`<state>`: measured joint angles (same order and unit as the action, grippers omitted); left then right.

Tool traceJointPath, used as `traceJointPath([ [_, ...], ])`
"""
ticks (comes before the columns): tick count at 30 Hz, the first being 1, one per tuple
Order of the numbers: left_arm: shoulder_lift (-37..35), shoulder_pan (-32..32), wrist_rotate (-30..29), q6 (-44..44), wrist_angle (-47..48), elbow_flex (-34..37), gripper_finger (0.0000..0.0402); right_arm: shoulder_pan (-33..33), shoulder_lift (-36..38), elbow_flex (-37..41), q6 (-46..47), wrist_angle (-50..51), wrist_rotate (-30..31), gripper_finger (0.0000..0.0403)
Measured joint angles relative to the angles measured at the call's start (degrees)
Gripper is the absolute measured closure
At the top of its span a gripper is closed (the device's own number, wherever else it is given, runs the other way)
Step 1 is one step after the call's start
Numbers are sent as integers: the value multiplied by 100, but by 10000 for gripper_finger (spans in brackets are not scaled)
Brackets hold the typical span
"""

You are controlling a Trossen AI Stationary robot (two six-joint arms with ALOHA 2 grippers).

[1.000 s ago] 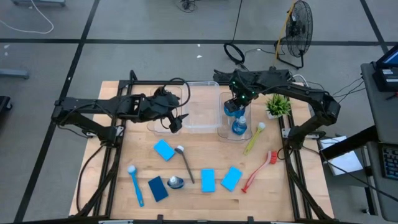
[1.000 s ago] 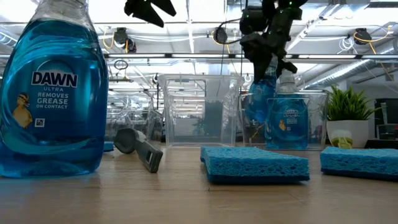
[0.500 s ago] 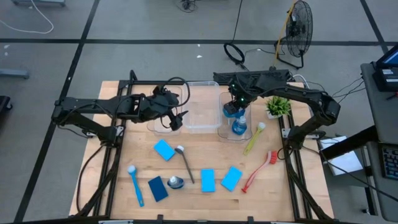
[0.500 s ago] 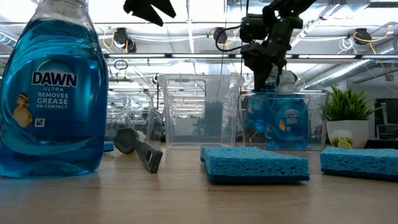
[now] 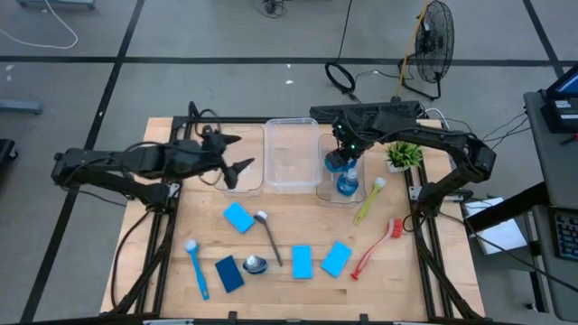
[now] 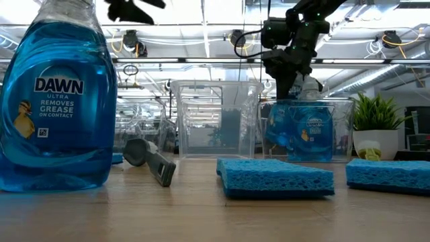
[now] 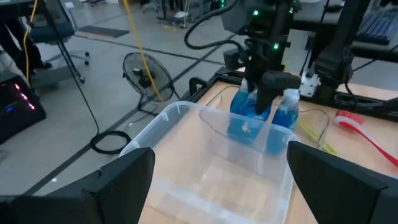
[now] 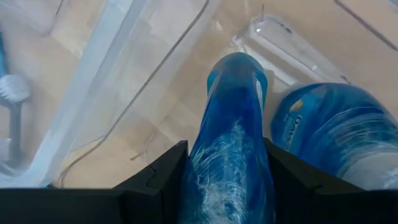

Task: Pick & Place Kitchen Sink Supplies
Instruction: Put the blue dishwashing liquid bottle into the right transparent bin

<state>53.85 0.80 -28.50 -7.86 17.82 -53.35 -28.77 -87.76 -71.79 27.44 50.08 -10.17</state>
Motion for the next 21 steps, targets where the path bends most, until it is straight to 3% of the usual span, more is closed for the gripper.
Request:
traceJointPath([
  [8,-857,39,-1,-169,-163,746,36,0,-4,35,164,-232,-38,239],
  [21,-925,37,-3,-246,-142,827,36,-2,-14,44,9,-215,-337,239],
])
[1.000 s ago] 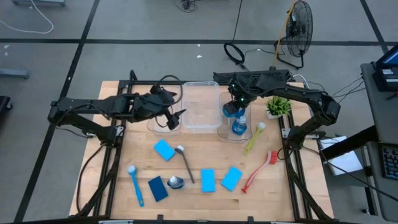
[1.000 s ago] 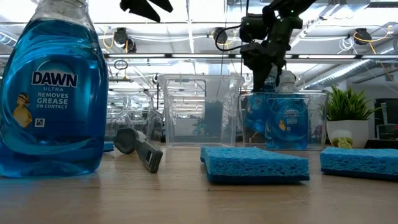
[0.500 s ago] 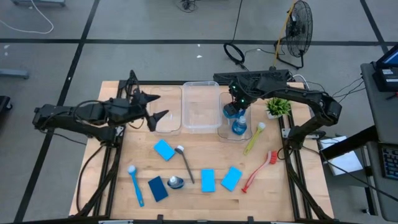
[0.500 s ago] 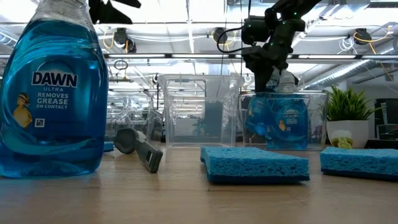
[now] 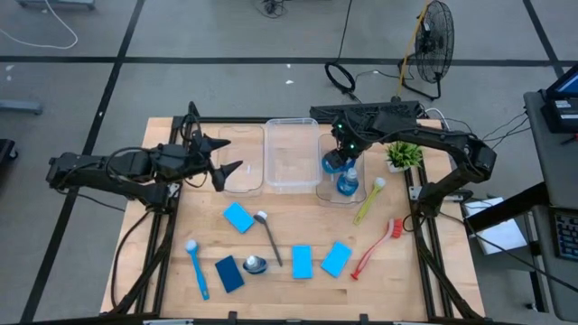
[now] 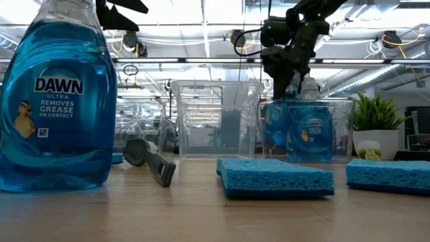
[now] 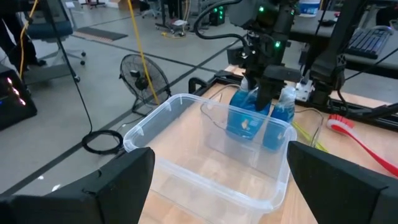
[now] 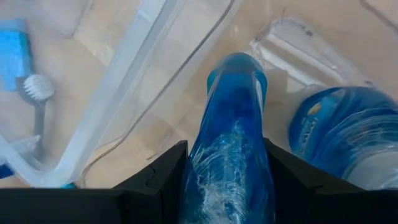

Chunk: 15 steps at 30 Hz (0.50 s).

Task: Pick & Place Kitchen Sink Supplies
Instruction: Put the blue dishwashing liquid bottle into the right transparent bin

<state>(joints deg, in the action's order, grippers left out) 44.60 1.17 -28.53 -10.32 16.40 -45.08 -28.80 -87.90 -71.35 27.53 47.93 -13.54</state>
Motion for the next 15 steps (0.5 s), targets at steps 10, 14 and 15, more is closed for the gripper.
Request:
traceJointPath([
  [10,0,0,0,61,2,0,36,0,-7,7,-37,28,-13,236],
  [14,0,0,-1,62,4,-1,36,4,-7,7,-38,30,-15,221],
  [15,0,0,-1,63,4,0,36,4,-7,7,-37,30,-14,216],
])
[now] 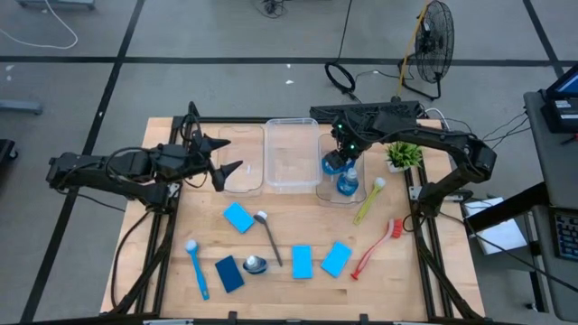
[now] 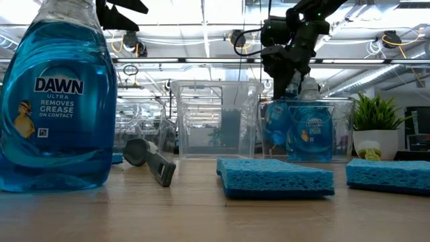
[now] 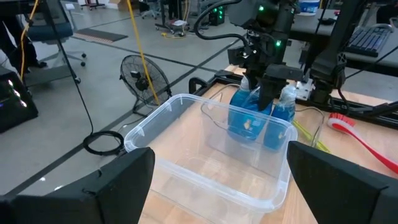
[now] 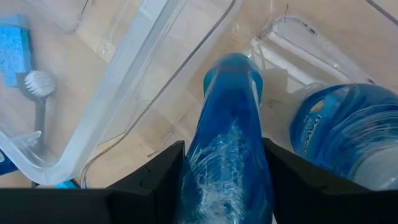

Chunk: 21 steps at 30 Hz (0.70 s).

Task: Pick & Place Kitchen Sink Supplies
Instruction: Put the blue dishwashing liquid bottle into the right transparent bin

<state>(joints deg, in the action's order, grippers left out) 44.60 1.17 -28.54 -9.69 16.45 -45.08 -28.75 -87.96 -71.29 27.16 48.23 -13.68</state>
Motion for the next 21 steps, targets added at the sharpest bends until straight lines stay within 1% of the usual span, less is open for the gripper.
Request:
traceJointPath([
  [6,0,0,-1,3,0,0,36,-2,0,4,2,-2,-11,196],
  [21,0,-1,-1,24,2,0,36,0,0,4,-22,0,-6,193],
])
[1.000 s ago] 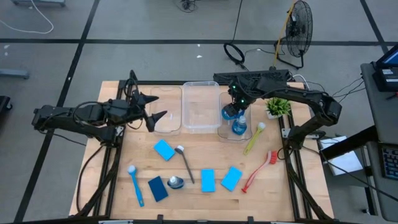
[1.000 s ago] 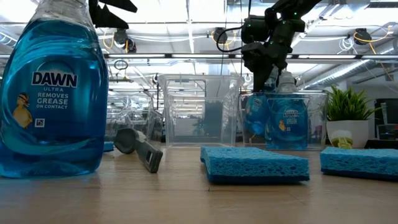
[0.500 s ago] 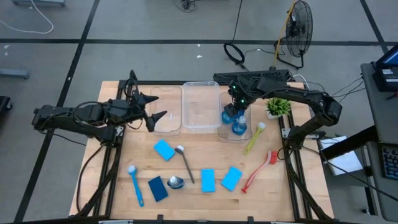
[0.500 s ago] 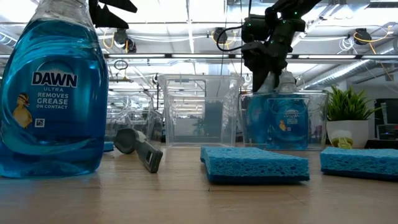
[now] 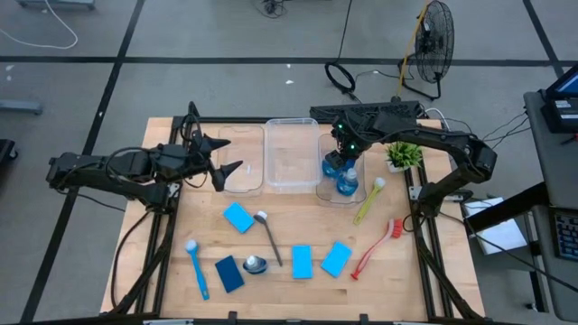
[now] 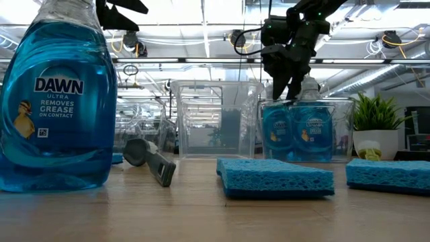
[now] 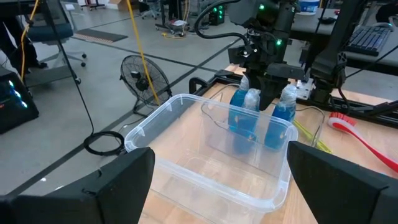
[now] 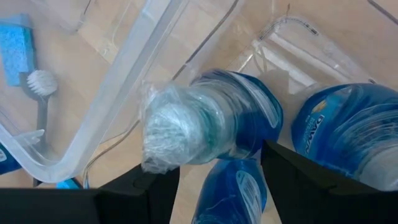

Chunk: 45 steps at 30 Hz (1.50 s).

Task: Pick & Place Kitchen Sink Supplies
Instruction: Put the blue dishwashing liquid bottle into the right transparent bin

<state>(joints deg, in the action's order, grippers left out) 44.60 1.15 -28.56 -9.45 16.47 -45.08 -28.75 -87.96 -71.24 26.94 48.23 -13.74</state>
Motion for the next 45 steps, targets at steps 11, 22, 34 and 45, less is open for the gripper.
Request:
traceJointPath([
  [11,0,0,0,-15,0,0,36,-4,367,37,87,43,27,193],
  [22,0,0,0,-33,-2,-2,36,-4,756,22,144,-7,162,193],
  [34,0,0,0,-89,-4,-2,36,-4,1521,11,376,-408,168,193],
  [45,0,1,0,-171,-4,-2,36,-2,2576,4,305,-977,149,193],
])
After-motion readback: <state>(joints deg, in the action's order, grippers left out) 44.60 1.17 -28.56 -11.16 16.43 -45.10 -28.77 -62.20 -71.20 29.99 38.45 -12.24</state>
